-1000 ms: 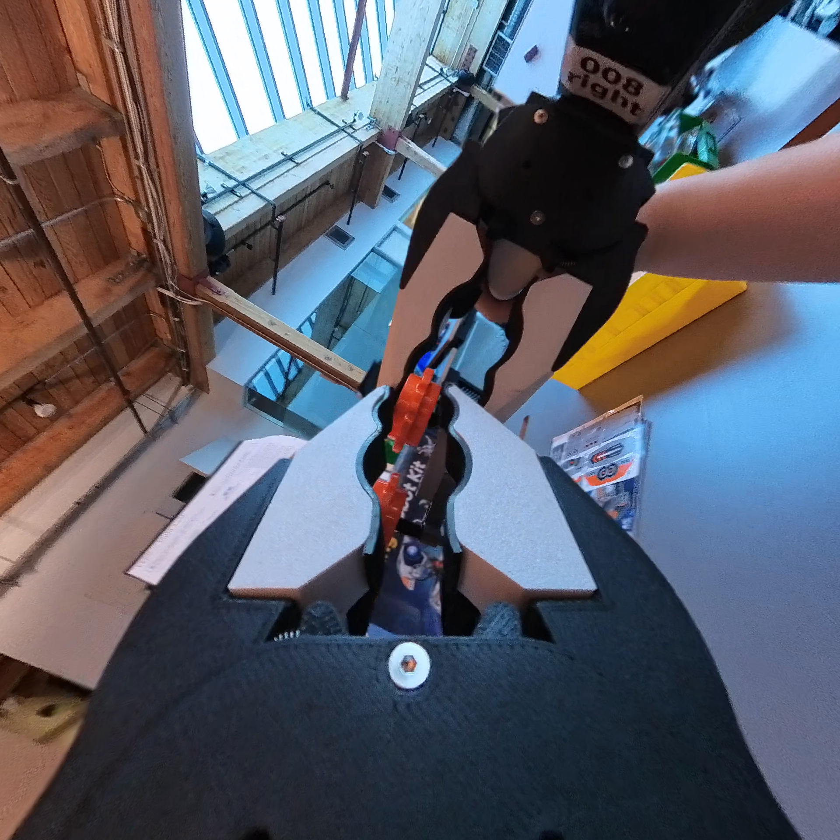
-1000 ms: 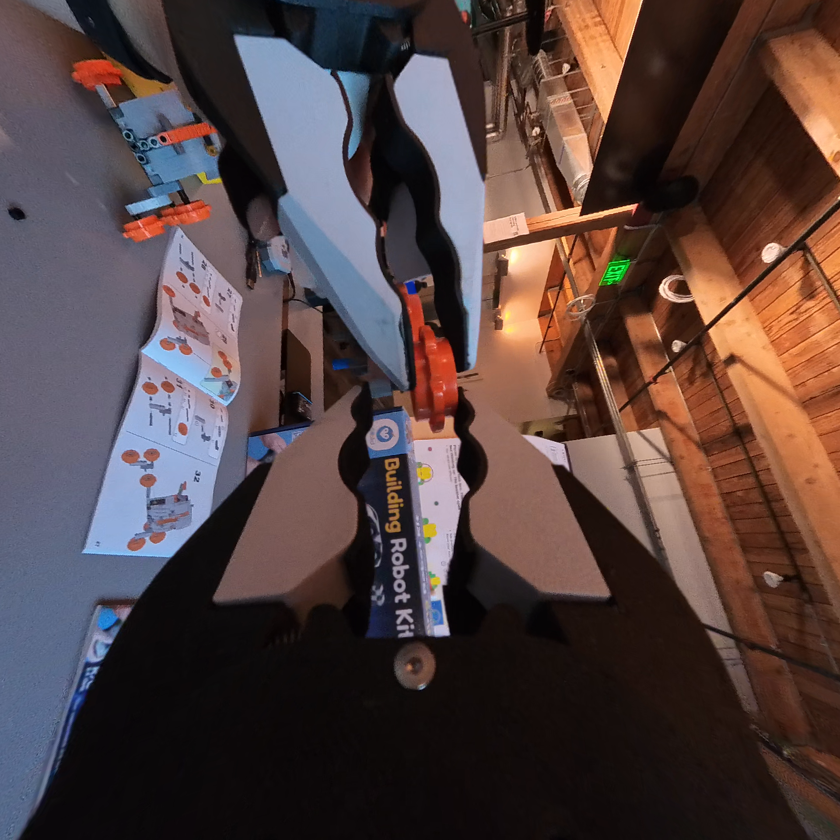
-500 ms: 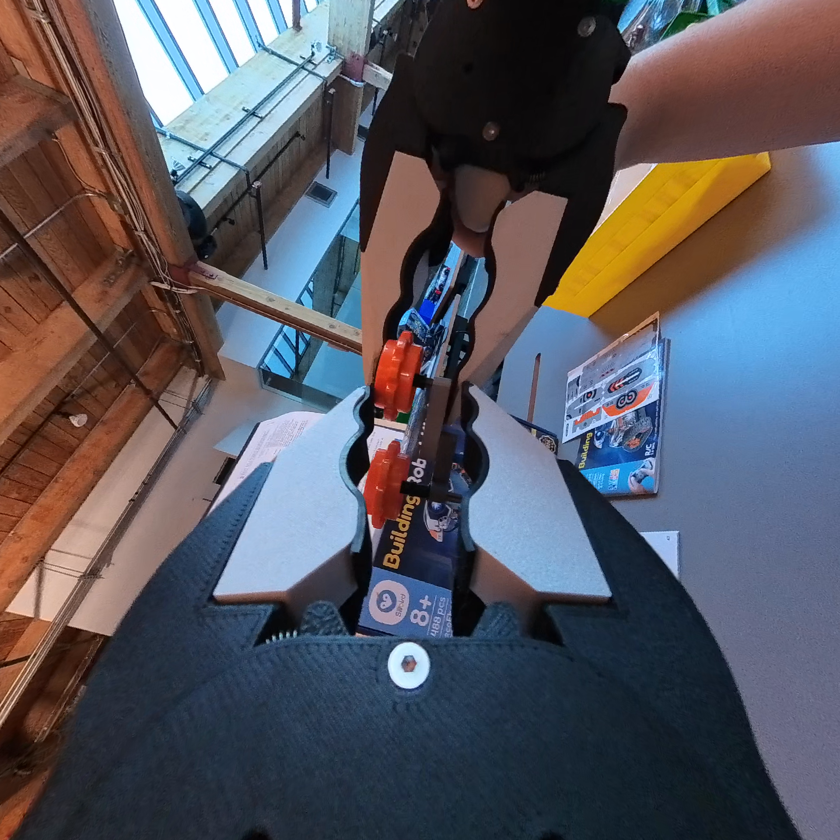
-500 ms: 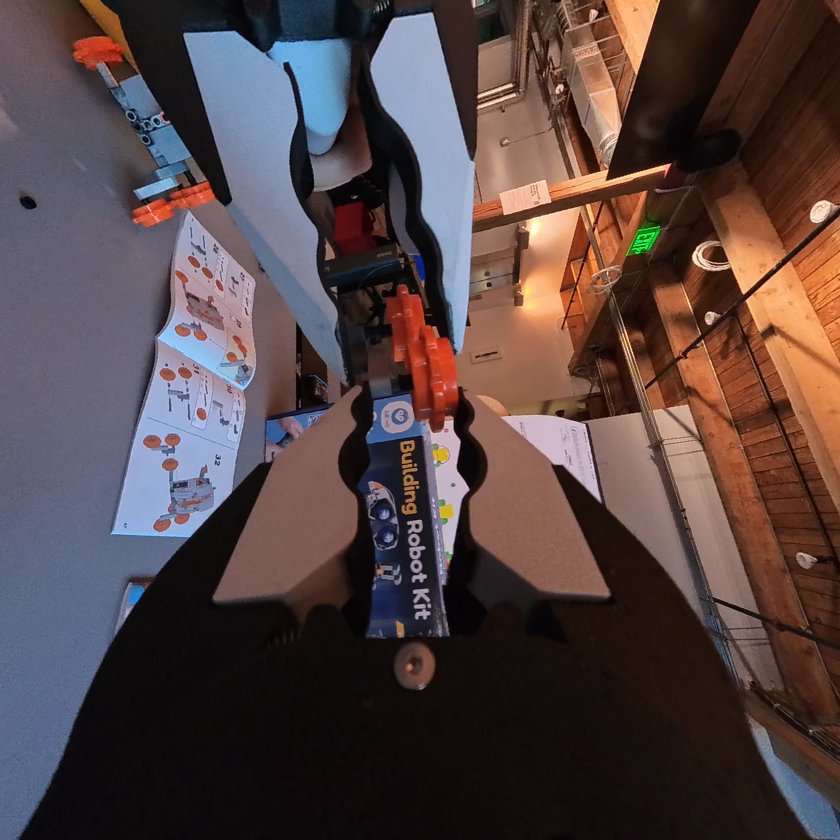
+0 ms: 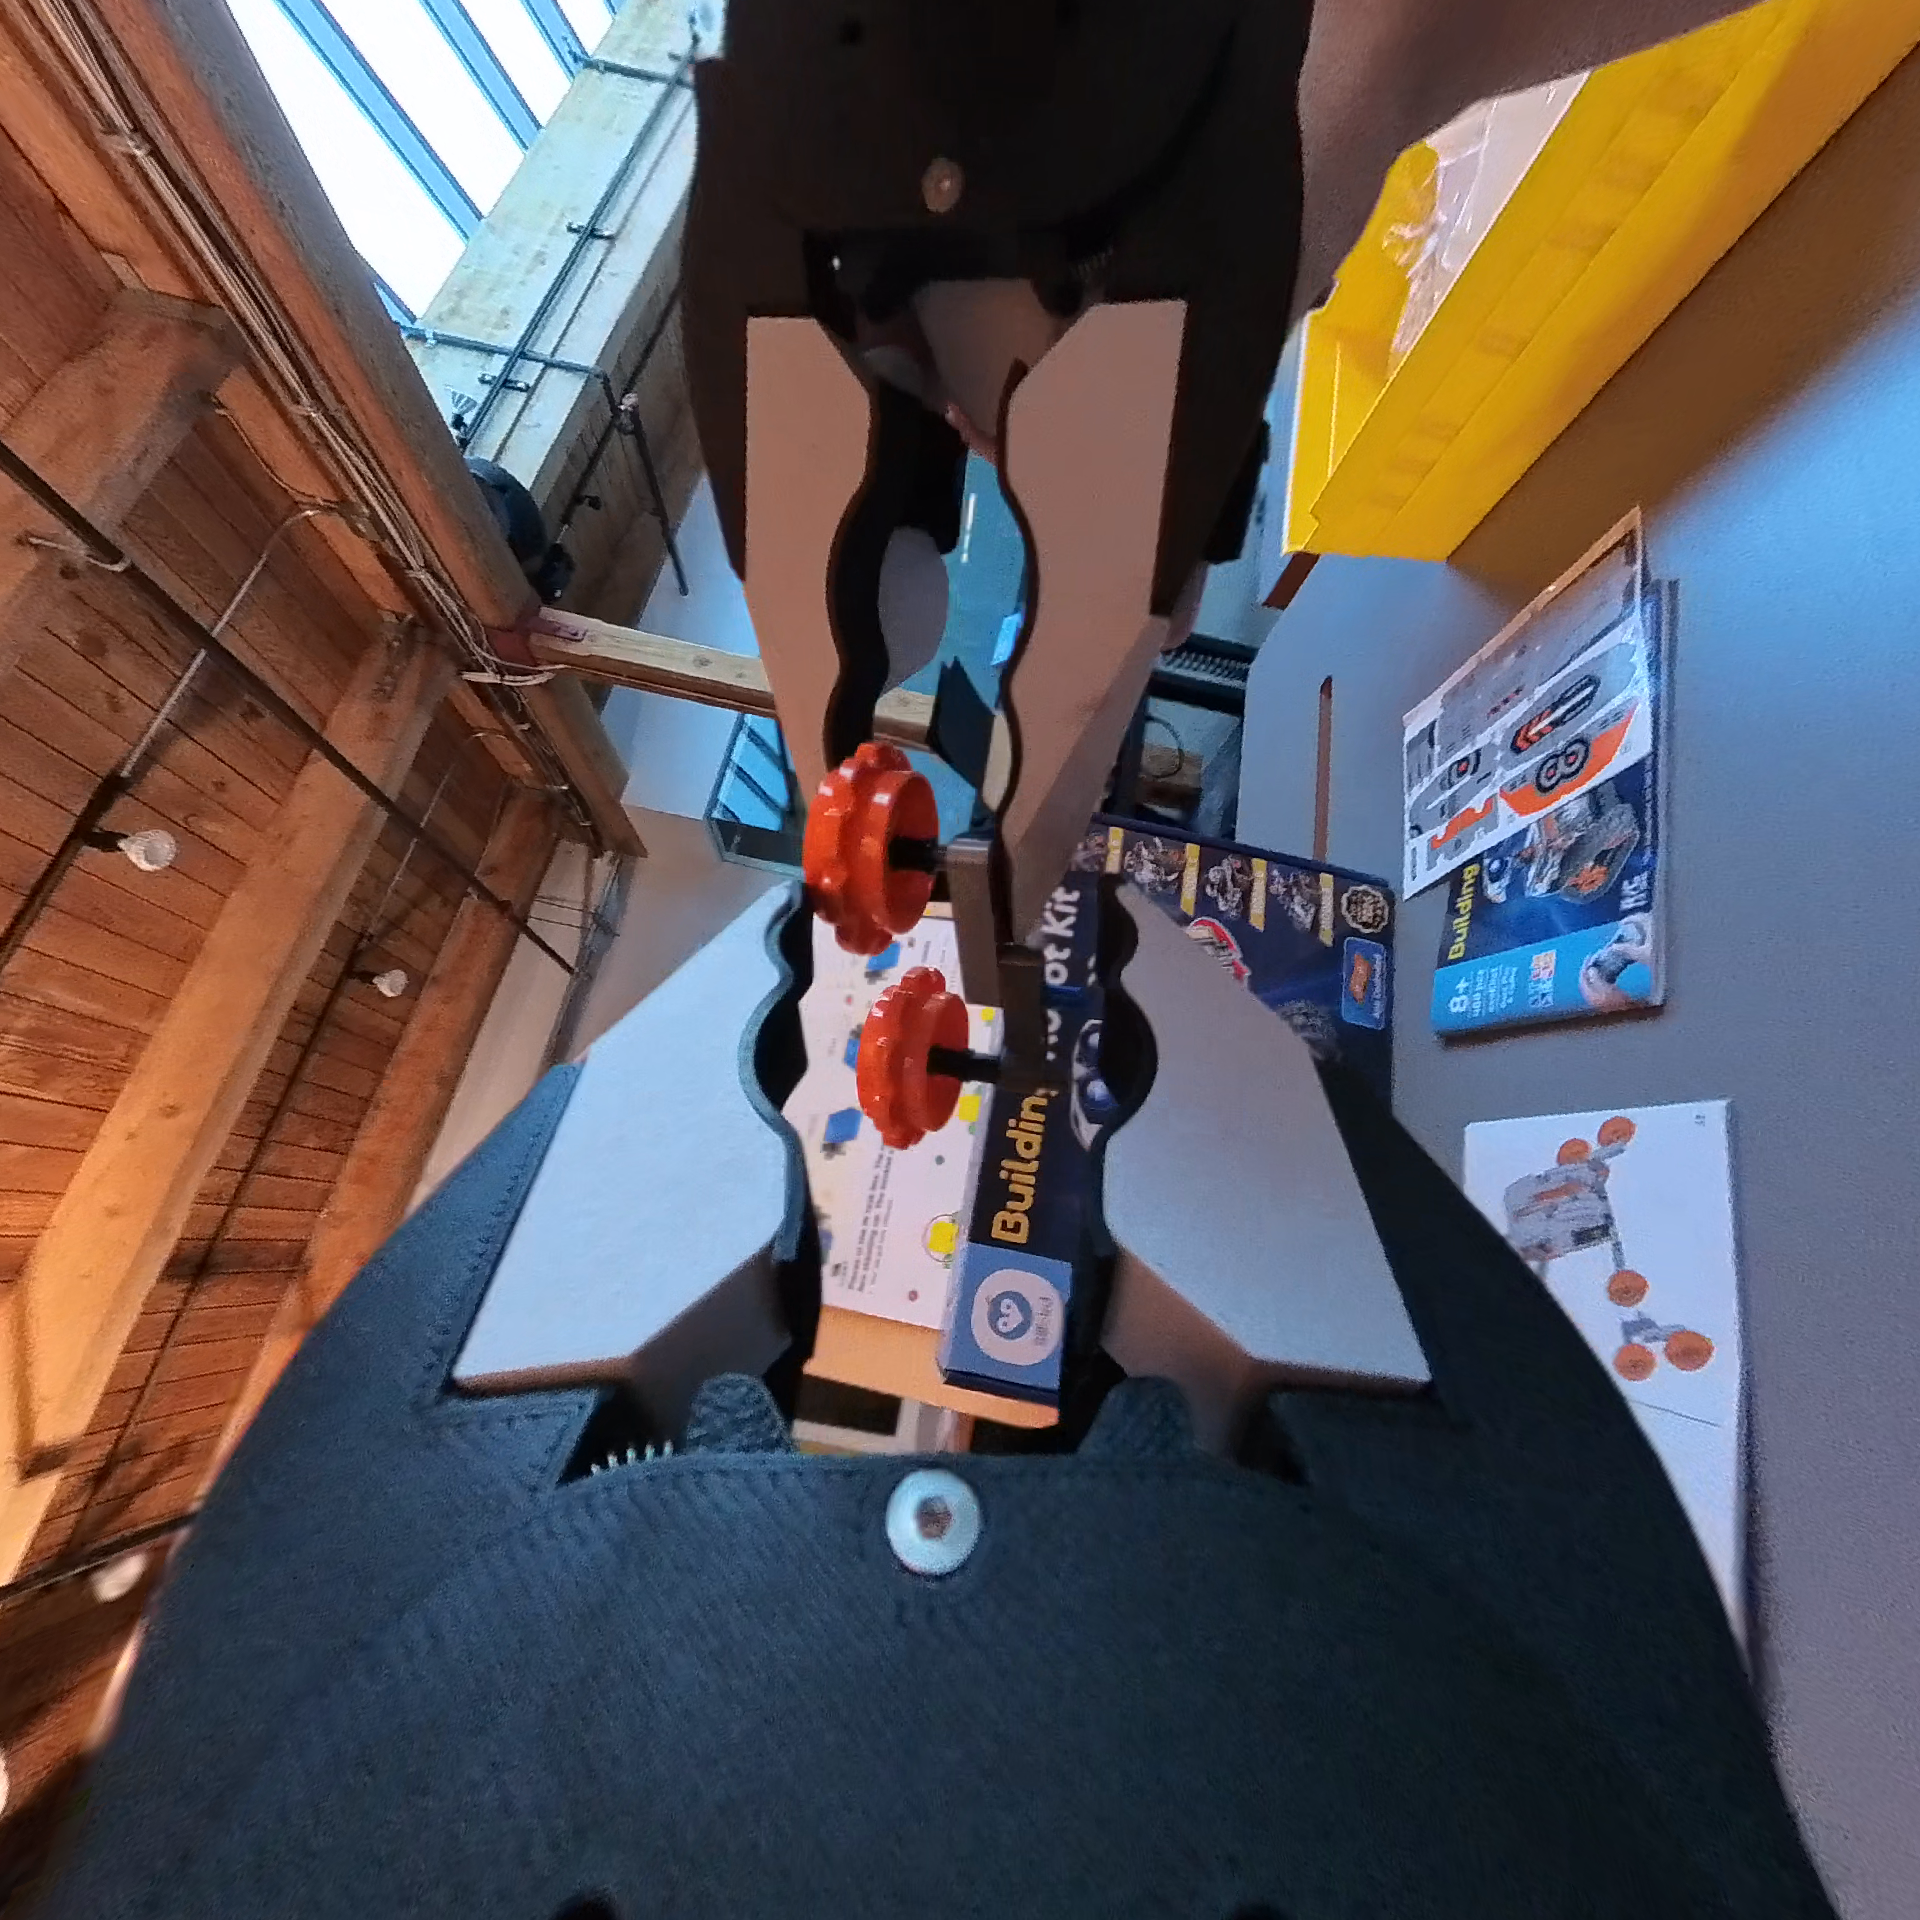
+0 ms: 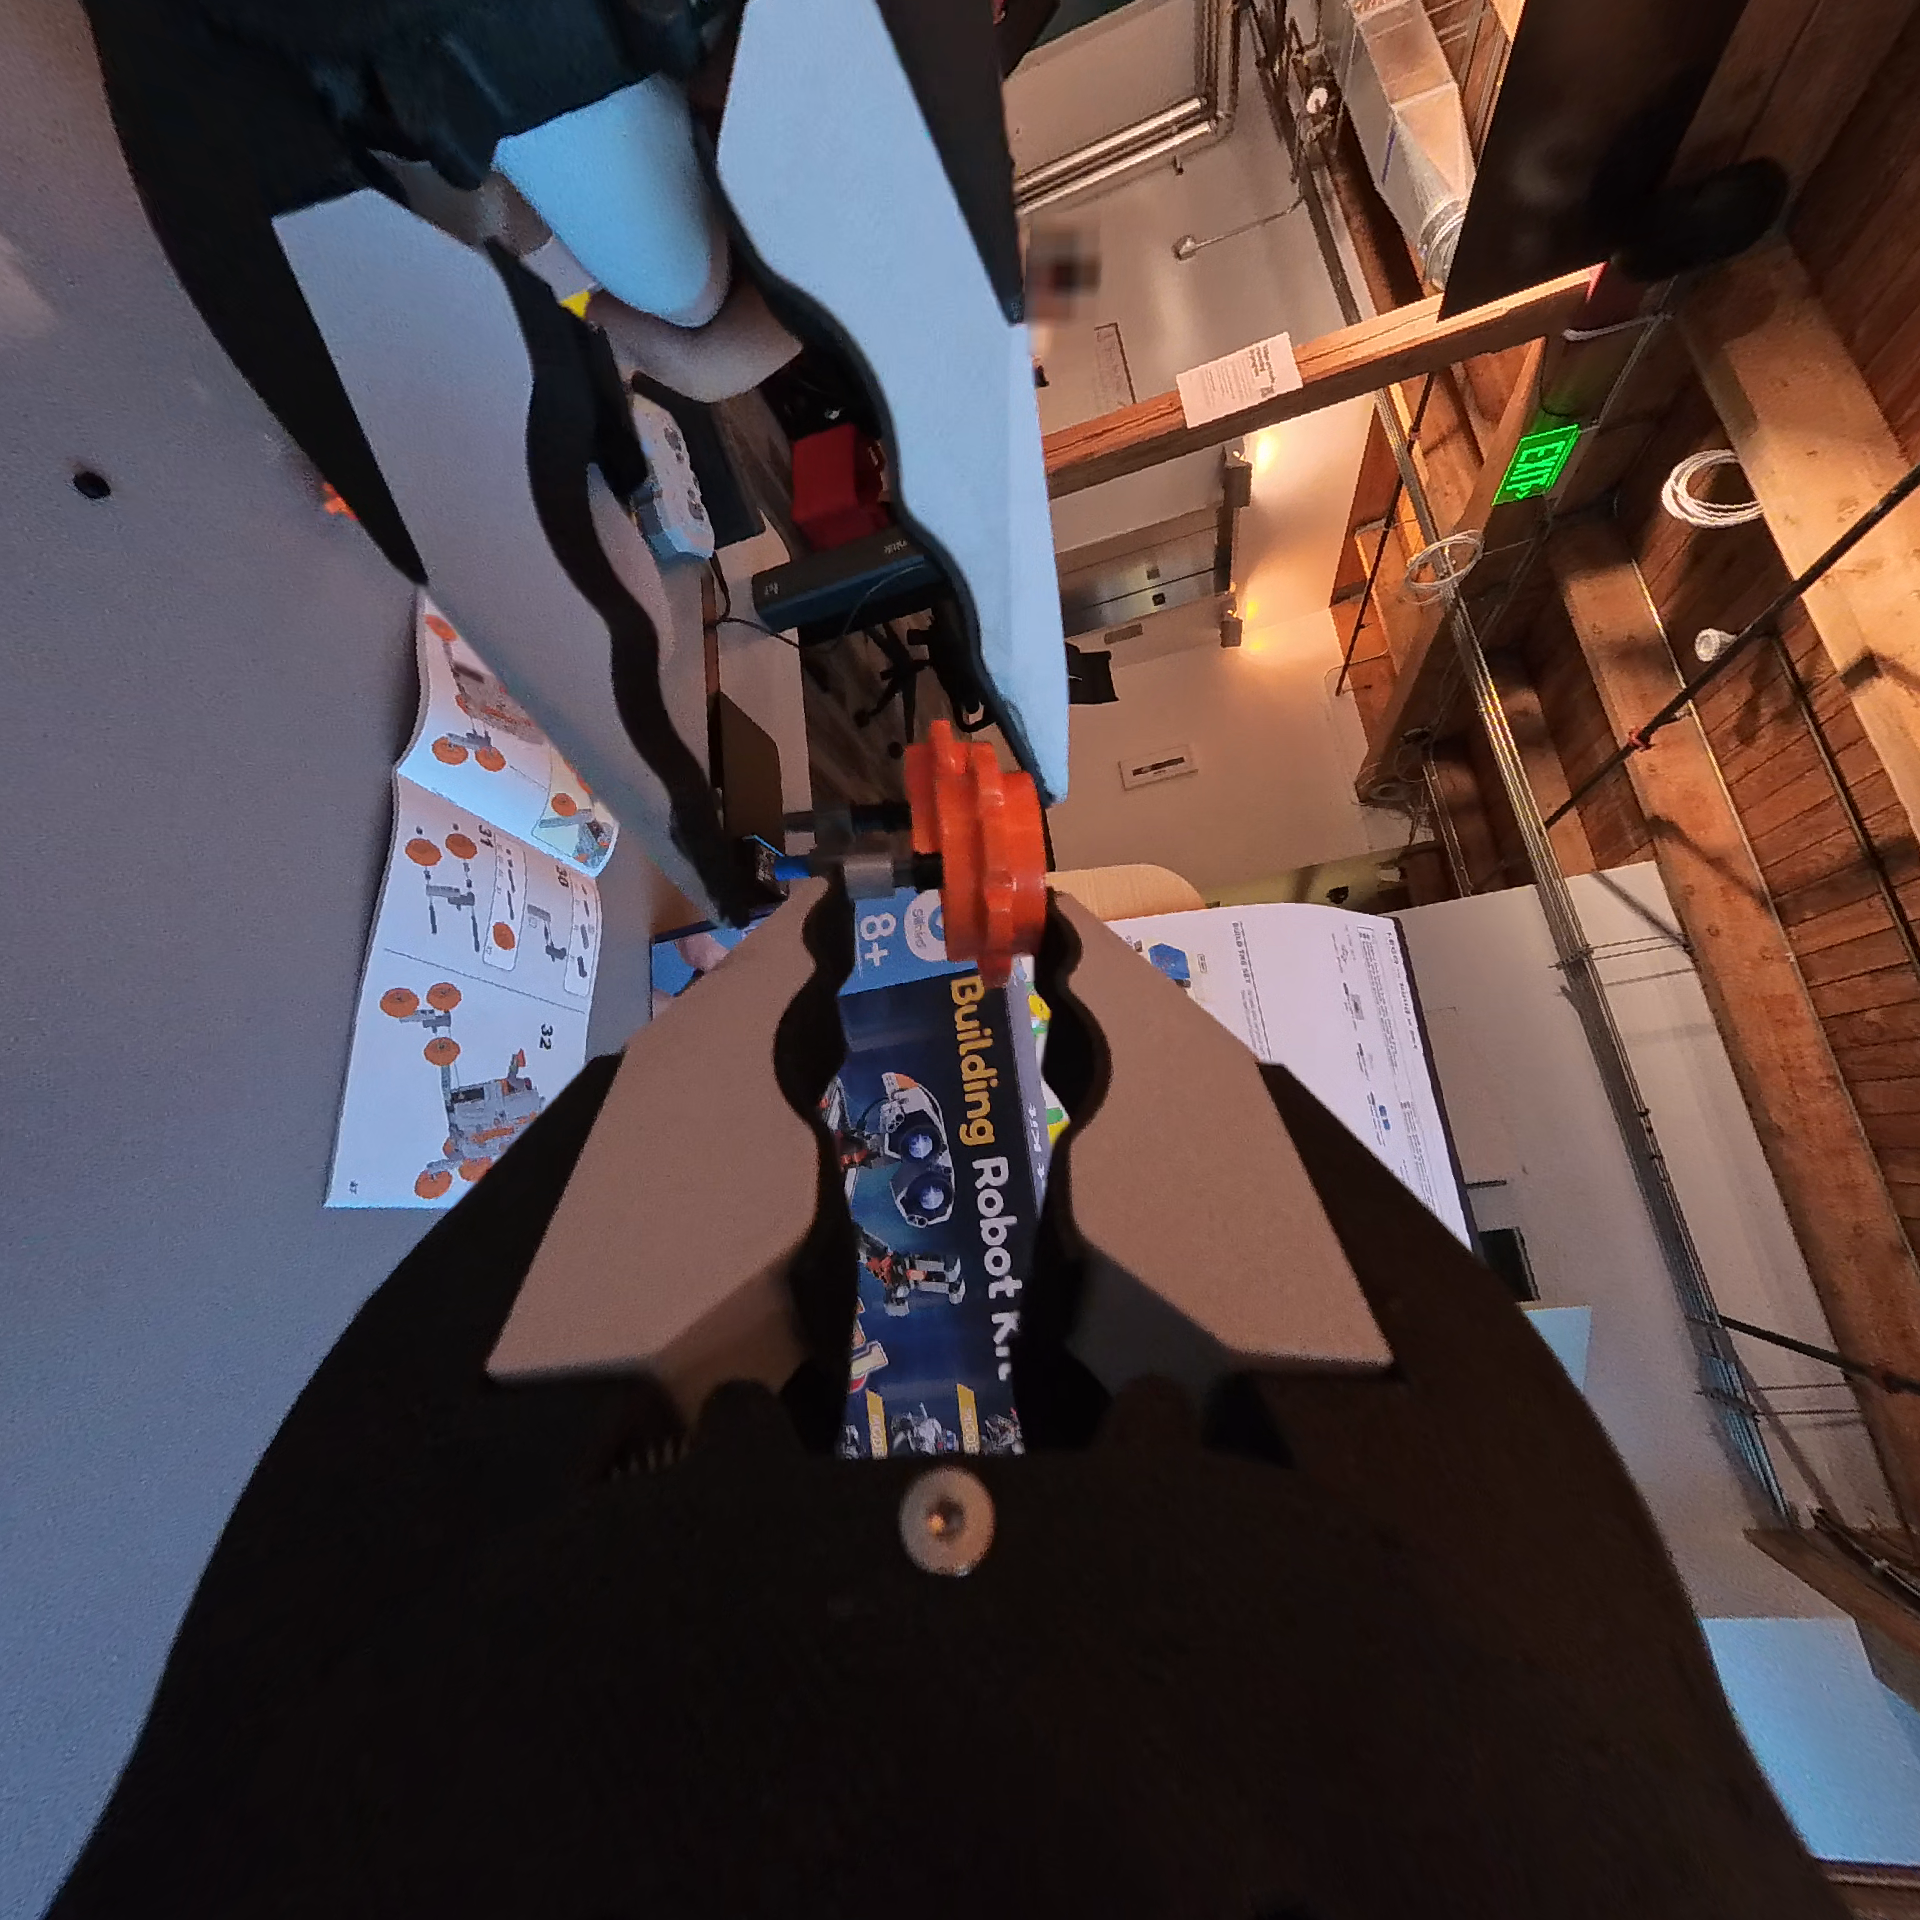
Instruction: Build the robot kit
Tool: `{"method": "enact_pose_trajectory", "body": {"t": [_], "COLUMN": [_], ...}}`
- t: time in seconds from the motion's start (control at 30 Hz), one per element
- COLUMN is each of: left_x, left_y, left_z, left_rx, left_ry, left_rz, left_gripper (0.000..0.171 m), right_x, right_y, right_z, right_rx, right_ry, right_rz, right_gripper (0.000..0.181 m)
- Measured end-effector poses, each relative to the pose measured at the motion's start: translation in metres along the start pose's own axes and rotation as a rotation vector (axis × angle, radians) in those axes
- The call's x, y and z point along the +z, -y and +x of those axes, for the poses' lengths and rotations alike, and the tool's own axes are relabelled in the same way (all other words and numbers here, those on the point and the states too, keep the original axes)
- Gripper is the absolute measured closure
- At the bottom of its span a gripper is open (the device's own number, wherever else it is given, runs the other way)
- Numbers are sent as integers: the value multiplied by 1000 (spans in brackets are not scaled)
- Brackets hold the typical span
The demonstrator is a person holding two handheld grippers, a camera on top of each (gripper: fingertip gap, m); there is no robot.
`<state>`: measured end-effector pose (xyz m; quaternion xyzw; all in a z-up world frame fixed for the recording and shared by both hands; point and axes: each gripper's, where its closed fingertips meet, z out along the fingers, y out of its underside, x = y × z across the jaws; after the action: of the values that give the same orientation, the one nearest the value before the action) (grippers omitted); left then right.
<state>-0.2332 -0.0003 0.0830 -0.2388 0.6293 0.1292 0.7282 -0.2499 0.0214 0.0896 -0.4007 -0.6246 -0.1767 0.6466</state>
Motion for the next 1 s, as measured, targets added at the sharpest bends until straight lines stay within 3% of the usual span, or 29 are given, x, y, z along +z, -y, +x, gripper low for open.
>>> {"method": "enact_pose_trajectory", "body": {"t": [0.17, 0.27, 0.77, 1.0], "left_x": [4, 8, 18, 22], "left_y": [4, 2, -21, -26], "left_z": [-7, -7, -6, -3], "left_rx": [54, 69, 58, 19], "left_ry": [95, 120, 153, 152], "left_rz": [7, -12, -148, -139], "left_gripper": [123, 116, 119, 118], "right_x": [-3, -3, 12, 15], "right_y": [1, 3, -9, -14], "right_z": [3, -1, 2, 0], "right_rx": [0, 1, -21, -19], "right_ry": [-8, 15, -61, -67], "right_rz": [0, 4, -64, -93], "right_gripper": [147, 148, 147, 149]}}
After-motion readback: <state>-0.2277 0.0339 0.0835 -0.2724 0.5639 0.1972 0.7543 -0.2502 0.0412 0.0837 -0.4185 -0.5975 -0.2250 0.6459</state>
